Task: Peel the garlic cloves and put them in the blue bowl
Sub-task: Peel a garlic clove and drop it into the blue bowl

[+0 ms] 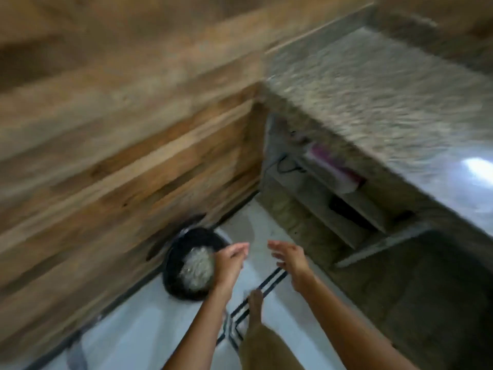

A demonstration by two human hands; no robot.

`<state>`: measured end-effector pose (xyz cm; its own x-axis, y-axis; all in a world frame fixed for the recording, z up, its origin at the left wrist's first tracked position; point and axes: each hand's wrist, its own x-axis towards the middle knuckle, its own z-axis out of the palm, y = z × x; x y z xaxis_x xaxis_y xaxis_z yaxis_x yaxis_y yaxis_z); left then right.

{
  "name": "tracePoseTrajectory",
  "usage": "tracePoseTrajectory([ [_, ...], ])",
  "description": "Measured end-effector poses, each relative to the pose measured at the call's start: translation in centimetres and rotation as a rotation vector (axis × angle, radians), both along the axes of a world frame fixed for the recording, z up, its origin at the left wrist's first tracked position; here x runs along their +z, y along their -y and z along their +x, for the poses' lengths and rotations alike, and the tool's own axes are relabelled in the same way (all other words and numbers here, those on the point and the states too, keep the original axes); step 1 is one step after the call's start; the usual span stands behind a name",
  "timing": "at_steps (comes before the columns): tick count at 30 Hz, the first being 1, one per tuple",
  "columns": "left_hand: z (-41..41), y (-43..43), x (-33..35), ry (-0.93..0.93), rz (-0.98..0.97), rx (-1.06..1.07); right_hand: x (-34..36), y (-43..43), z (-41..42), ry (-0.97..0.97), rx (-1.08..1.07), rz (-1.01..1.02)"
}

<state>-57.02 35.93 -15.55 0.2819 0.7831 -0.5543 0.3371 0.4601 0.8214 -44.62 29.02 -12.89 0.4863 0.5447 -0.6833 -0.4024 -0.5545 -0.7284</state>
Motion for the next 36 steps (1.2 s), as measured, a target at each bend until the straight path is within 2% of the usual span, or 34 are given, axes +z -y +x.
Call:
tracePoseTrajectory([
  [3, 8.9, 4.4, 5.5, 0.065, 0.032, -0.275, 5.9, 7.9, 5.5, 0.154, -0.199, 0.049],
  [7, 23.1, 13.7, 12.7, 0.204, 0.135, -0.650, 10.4, 20.1, 15.0, 0.426, -0.475, 0.089],
  [10, 32.6, 21.7, 15.4, 0.243, 0.240, -0.919, 11.5, 28.7, 21.5, 0.578, -0.651, 0.024],
  [12, 38.7, 25.8, 15.4, 0.248, 0.314, -0.998, 11.6, 33.6, 25.3, 0.619, -0.724, -0.008],
  [14, 44.3, 28.6, 14.8, 0.191, 0.465, -0.953, 11.2, 37.6, 29.0, 0.659, -0.760, -0.048],
  [17, 50.2, 30.5, 13.2, 0.011, 0.697, -0.897, 10.2, 41.8, 34.5, 0.723, -0.717, -0.096],
  [20, 53.1, 30.9, 11.5, -0.161, 0.762, -0.992, 9.3, 43.3, 38.4, 0.686, -0.670, -0.066],
  [25, 55.8, 30.9, 11.3, -0.249, 0.919, -1.031, 8.3, 42.2, 43.9, 0.613, -0.546, -0.009],
  [27, 56.3, 31.0, 11.8, -0.276, 0.919, -1.028, 7.9, 41.5, 45.0, 0.577, -0.526, 0.017],
  [29, 56.9, 30.8, 12.7, -0.250, 0.801, -0.959, 8.2, 41.1, 45.5, 0.598, -0.508, 0.029],
  [31, 58.5, 30.5, 14.7, -0.112, 0.637, -0.834, 9.2, 42.1, 46.2, 0.752, -0.536, 0.021],
  [32, 60.0, 29.9, 15.8, -0.041, 0.623, -0.777, 9.6, 43.1, 46.7, 0.874, -0.583, -0.018],
  [34, 64.0, 28.3, 17.5, 0.020, 0.664, -0.719, 10.0, 46.1, 48.5, 1.092, -0.616, -0.247],
  [36, 67.5, 27.2, 17.9, -0.058, 0.722, -0.786, 9.6, 50.0, 50.1, 1.053, -0.467, -0.545],
])
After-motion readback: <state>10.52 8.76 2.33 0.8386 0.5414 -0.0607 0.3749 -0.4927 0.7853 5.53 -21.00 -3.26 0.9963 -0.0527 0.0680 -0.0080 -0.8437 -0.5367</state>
